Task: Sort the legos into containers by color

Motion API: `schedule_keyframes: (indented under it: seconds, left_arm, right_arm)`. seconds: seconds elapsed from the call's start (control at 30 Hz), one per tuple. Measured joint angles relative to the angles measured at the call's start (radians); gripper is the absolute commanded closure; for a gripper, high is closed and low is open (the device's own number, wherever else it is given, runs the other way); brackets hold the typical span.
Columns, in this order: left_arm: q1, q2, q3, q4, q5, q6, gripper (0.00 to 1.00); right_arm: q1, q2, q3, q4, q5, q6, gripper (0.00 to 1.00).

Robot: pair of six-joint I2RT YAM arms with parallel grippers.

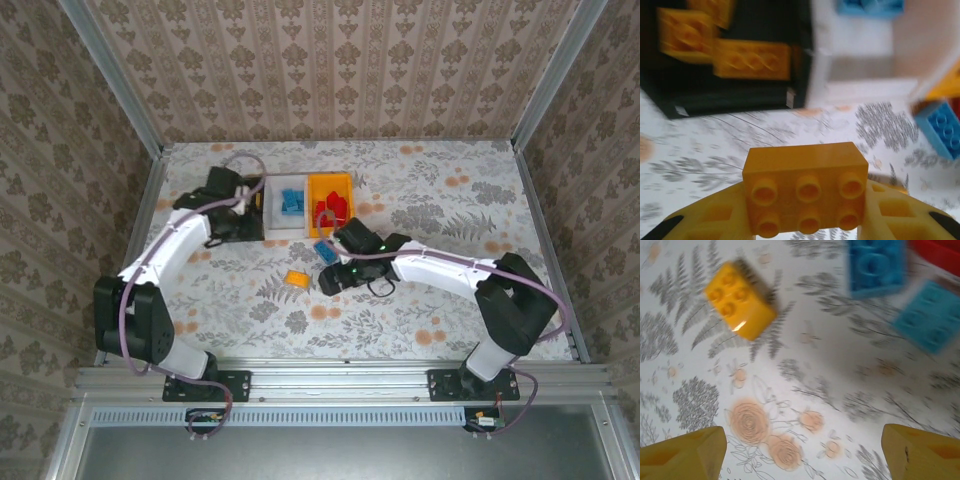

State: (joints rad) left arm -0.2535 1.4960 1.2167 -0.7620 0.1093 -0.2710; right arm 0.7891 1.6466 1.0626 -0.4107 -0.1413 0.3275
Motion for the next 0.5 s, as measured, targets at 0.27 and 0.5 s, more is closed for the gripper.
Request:
schedule_keyframes:
  seconds: [0.27, 0.5]
  left_arm:
    - [0.167, 0.190, 0.177, -0.037, 0.039, 0.044, 0.62]
    - [0.180, 0.371, 0.314, -0.071, 0.045, 0.060, 0.59]
  right_arm:
    - [0.074, 0.187, 0.164, 0.010, 0.015, -0.181, 0.21]
    - [0.089, 0.298, 0.280, -0.002, 0.029, -0.267, 0.20]
